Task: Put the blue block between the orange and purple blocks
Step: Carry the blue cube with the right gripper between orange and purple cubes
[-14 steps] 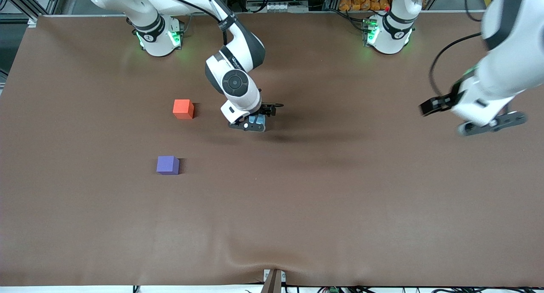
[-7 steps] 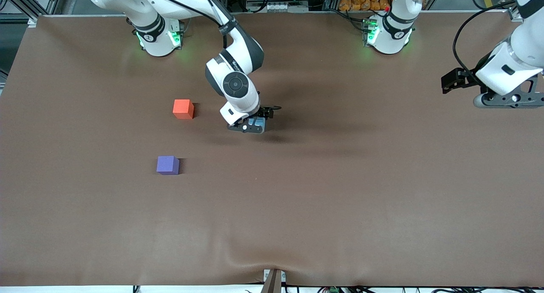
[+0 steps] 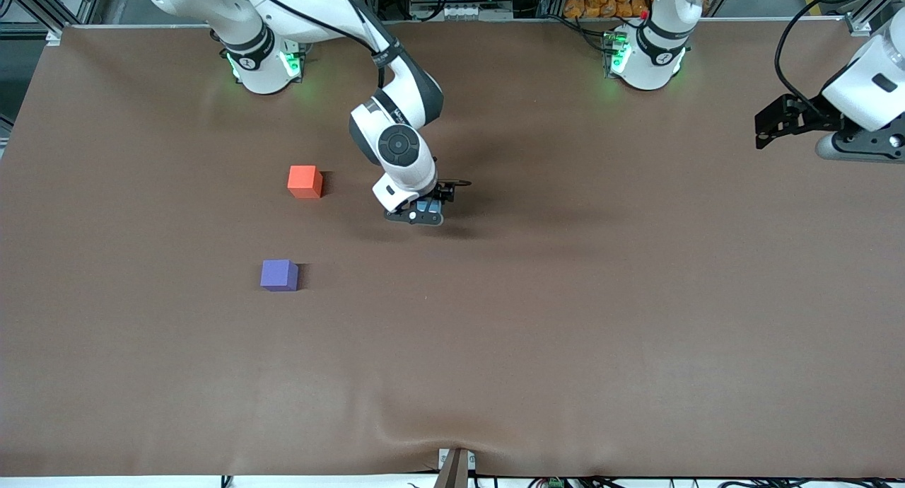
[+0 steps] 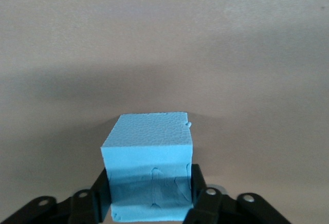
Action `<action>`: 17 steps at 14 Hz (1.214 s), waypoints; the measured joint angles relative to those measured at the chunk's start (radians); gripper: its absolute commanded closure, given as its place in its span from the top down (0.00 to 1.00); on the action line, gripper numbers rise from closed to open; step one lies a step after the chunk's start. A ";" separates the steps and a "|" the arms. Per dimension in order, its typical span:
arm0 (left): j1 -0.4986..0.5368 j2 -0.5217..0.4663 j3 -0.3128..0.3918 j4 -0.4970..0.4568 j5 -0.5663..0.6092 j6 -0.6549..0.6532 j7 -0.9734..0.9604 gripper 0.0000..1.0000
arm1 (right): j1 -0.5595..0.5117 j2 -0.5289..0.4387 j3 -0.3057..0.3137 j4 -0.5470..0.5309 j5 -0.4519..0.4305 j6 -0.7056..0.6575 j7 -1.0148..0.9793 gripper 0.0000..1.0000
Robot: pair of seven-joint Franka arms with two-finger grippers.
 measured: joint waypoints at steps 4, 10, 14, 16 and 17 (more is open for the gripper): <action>0.024 0.001 -0.031 0.002 0.000 -0.017 0.027 1.00 | -0.095 -0.129 -0.023 0.038 -0.019 -0.264 -0.136 0.00; 0.031 0.012 -0.064 0.023 -0.001 -0.046 -0.001 1.00 | -0.375 -0.316 -0.030 -0.013 -0.106 -0.473 -0.341 0.00; 0.037 0.029 -0.062 0.026 -0.033 -0.027 -0.067 1.00 | -0.437 -0.303 -0.029 -0.123 -0.120 -0.367 -0.444 0.00; 0.043 0.029 -0.060 0.027 -0.033 -0.027 -0.076 1.00 | -0.464 -0.303 -0.029 -0.204 -0.120 -0.239 -0.473 0.00; 0.048 0.030 -0.059 0.027 -0.030 -0.027 -0.082 1.00 | -0.470 -0.302 -0.029 -0.251 -0.120 -0.168 -0.484 0.00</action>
